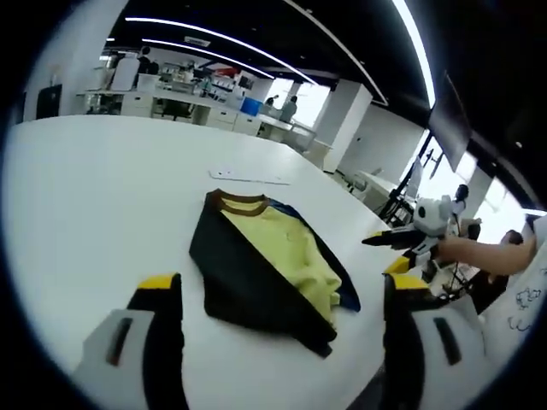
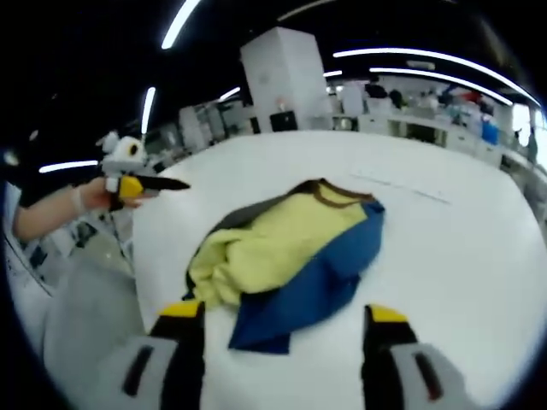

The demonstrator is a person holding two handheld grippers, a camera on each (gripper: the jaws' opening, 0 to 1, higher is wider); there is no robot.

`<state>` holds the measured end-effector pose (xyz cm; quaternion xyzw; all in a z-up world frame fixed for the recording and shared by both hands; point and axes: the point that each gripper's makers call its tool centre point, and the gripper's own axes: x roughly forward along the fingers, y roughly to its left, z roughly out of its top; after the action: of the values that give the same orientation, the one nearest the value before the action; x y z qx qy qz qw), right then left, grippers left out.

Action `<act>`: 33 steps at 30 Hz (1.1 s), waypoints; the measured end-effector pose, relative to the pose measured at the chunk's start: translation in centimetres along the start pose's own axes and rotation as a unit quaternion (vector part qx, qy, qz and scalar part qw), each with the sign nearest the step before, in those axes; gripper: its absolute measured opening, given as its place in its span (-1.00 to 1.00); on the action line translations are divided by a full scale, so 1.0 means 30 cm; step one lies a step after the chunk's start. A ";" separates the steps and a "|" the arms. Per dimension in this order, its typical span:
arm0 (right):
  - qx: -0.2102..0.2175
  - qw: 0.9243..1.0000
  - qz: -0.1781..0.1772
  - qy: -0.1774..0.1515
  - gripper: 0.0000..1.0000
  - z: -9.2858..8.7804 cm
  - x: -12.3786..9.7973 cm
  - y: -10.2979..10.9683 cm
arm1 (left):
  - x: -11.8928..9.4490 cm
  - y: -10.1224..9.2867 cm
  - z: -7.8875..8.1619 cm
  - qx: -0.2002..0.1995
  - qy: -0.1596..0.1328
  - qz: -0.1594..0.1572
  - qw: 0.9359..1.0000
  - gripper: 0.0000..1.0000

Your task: Fold the garment on the visible template until the final outline fits inside the template.

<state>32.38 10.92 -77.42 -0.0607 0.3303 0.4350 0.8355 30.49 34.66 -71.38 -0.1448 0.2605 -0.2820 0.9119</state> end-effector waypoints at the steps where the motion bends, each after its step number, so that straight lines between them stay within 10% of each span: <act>1: -0.002 1.000 0.002 0.001 0.30 -0.011 0.000 0.010 | 0.001 0.001 -0.002 -0.003 0.000 -0.001 1.000 0.90; 6: -0.016 1.000 0.012 0.009 -0.16 -0.073 0.010 0.049 | 0.002 0.000 -0.019 -0.008 0.002 -0.002 1.000 0.90; 20: -0.005 0.997 0.061 0.049 -0.62 -0.179 0.093 0.174 | 0.024 -0.010 -0.060 -0.017 0.017 -0.007 1.000 0.89; 33: 0.057 0.996 0.038 0.057 -1.00 -0.199 0.109 0.113 | 0.036 0.000 -0.067 -0.022 0.022 -0.007 0.999 0.88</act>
<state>28.13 12.92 -83.40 -0.0253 0.4032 0.4430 0.8003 30.13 33.77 -73.46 -0.1602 0.2859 -0.2859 0.9005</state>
